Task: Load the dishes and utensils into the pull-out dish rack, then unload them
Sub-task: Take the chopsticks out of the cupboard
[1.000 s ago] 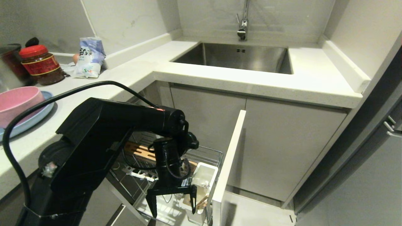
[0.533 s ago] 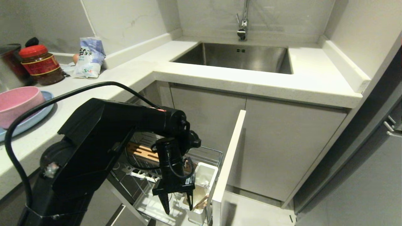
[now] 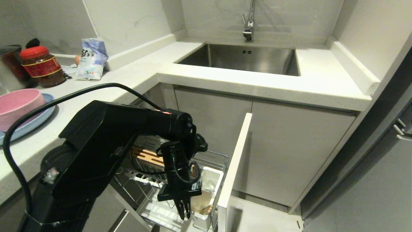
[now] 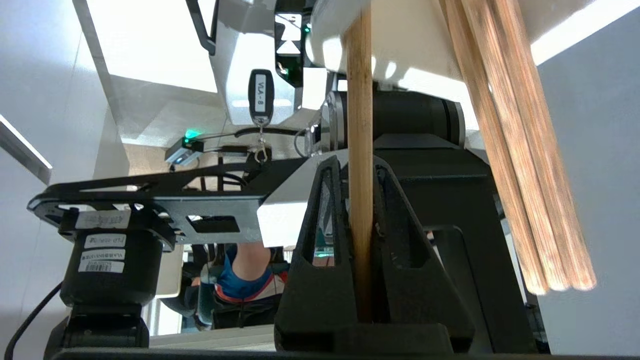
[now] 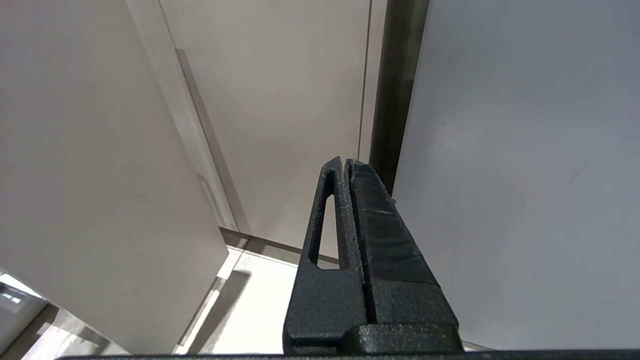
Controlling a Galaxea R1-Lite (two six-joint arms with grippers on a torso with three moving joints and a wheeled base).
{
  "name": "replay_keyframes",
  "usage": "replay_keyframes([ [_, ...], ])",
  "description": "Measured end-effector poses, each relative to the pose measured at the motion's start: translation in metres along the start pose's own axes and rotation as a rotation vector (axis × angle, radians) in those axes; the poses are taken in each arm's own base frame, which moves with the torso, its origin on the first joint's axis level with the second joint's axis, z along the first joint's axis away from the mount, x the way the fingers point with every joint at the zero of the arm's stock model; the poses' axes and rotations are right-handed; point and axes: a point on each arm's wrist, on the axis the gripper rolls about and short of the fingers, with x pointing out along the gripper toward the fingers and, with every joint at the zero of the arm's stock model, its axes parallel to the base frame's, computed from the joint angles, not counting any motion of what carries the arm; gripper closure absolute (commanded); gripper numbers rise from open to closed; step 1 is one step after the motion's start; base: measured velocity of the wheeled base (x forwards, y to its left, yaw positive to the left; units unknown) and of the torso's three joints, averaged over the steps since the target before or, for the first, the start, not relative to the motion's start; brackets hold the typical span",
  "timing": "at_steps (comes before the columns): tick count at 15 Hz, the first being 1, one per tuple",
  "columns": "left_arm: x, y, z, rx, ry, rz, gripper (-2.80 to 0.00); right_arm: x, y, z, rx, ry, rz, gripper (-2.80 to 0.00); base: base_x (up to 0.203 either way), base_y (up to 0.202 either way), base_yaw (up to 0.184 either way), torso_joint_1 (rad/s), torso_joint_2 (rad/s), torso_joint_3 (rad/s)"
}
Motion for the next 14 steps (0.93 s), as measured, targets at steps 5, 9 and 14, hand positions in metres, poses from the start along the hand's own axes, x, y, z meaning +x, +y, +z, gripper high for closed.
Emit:
replay_keyframes([
  [5,-0.028,0.003,-0.028,0.019,-0.008,-0.024,0.00,0.000,0.000,0.000,0.000,0.000,0.000,0.00,0.000,0.000,0.000,0.000,0.00,0.000],
  [9,-0.067,0.010,-0.074,0.064,-0.059,-0.048,0.00,0.000,0.000,0.000,0.000,0.000,0.000,0.00,0.000,0.000,0.000,0.000,0.00,0.000],
  [14,-0.117,0.026,-0.133,0.169,-0.221,-0.132,0.00,0.000,0.000,0.000,0.000,0.000,0.000,0.00,0.000,0.000,0.000,0.000,0.00,0.000],
])
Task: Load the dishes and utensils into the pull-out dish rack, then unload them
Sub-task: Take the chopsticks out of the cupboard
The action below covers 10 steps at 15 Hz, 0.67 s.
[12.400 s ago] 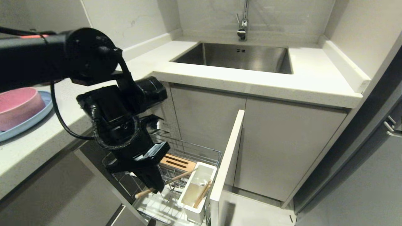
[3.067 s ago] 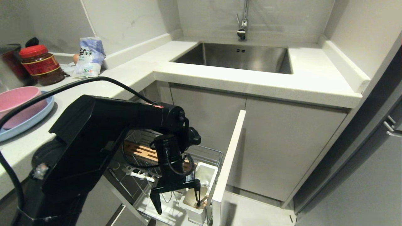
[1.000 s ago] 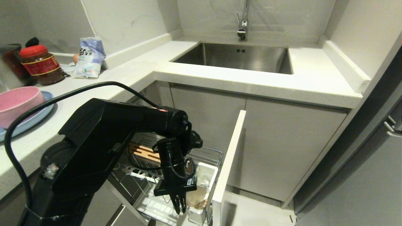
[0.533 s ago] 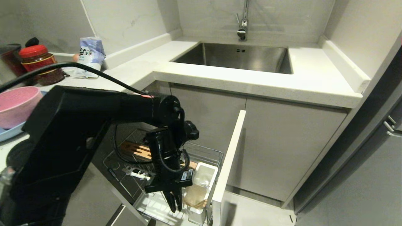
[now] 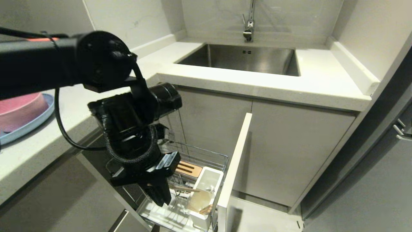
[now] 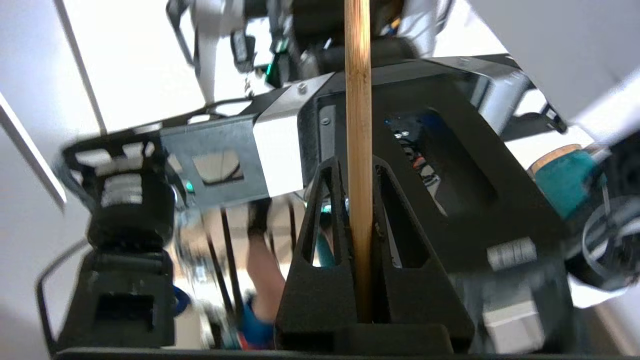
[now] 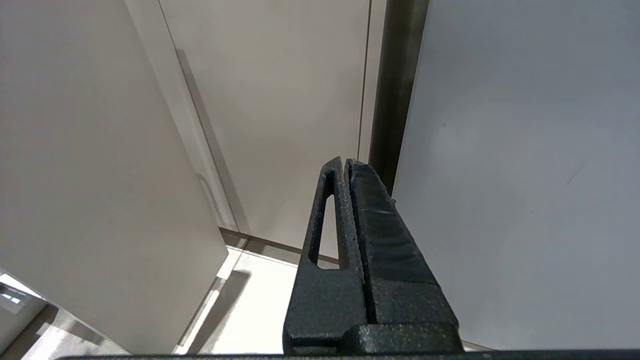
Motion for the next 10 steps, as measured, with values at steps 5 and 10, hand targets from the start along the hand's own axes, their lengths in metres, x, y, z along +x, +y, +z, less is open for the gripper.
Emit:
replay_keyframes([
  [5,-0.047,0.009,-0.047,0.087,-0.178,-0.055,0.00,0.000,0.000,0.000,0.000,0.000,0.000,0.00,0.000,0.000,0.000,0.000,0.00,0.000],
  [10,-0.094,0.036,-0.111,0.103,-0.474,-0.009,0.00,0.000,0.000,0.000,0.000,0.000,0.000,0.00,0.000,0.000,0.000,0.000,0.00,0.000],
])
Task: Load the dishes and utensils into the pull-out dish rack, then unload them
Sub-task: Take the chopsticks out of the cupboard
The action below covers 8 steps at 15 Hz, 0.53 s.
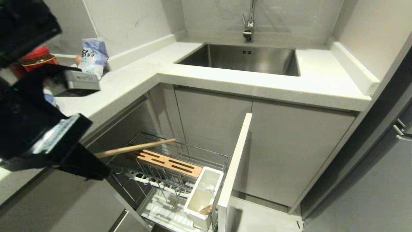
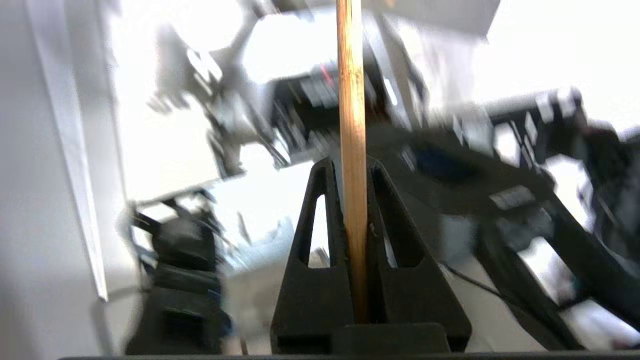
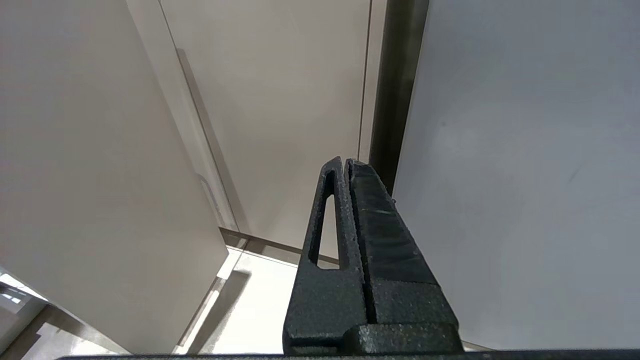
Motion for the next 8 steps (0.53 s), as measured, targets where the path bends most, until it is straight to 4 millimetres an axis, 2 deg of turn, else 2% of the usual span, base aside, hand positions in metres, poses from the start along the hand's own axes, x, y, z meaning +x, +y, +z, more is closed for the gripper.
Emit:
replay_keyframes([
  [4,-0.043,0.023,-0.016,-0.088,-0.349,0.146,0.00,0.000,0.000,0.000,0.000,0.000,0.000,0.00,0.000,0.000,0.000,0.000,0.00,0.000],
  [8,-0.073,0.044,-0.026,-0.245,-0.632,0.320,0.00,0.000,0.000,0.000,0.000,0.000,0.000,0.00,0.000,0.000,0.000,0.000,0.00,0.000],
])
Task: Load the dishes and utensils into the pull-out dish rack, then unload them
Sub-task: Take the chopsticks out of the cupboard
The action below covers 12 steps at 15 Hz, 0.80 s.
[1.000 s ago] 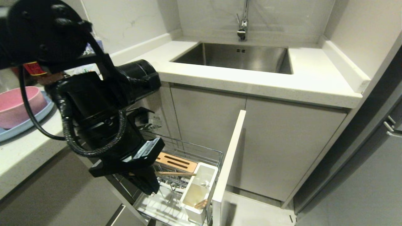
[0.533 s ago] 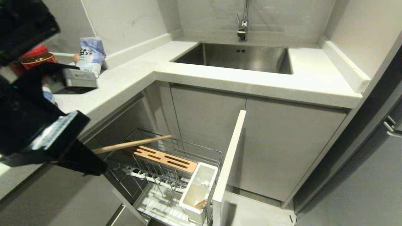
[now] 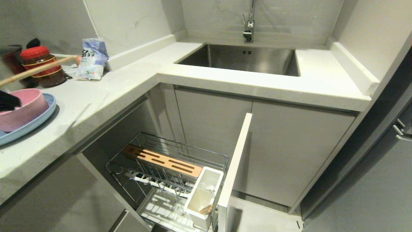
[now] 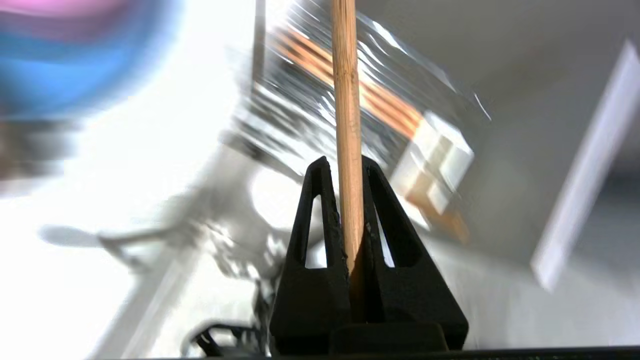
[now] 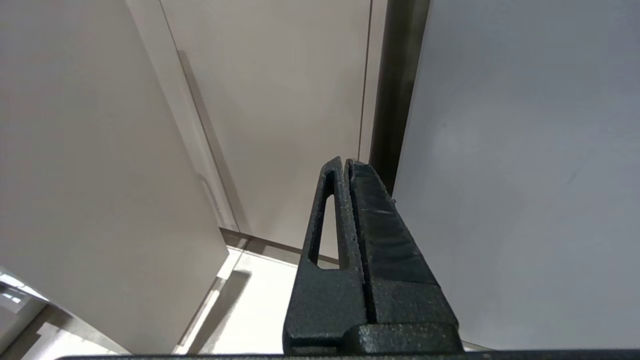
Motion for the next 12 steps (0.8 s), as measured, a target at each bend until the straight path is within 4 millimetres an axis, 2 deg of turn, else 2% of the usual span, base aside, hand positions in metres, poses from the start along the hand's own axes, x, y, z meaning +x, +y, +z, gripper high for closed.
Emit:
replay_keyframes([
  [5,-0.009,0.038,0.004,-0.123,-0.135,0.424,0.00,0.000,0.000,0.000,0.000,0.000,0.000,0.00,0.000,0.000,0.000,0.000,0.00,0.000],
  [8,-0.003,0.057,-0.002,-0.118,-0.062,0.657,0.00,0.000,0.000,0.000,0.000,0.000,0.000,0.00,0.000,0.000,0.000,0.000,0.00,0.000],
  [12,0.013,0.069,-0.008,-0.048,0.070,0.768,0.00,0.000,0.000,0.000,0.000,0.000,0.000,0.00,0.000,0.000,0.000,0.000,0.00,0.000],
])
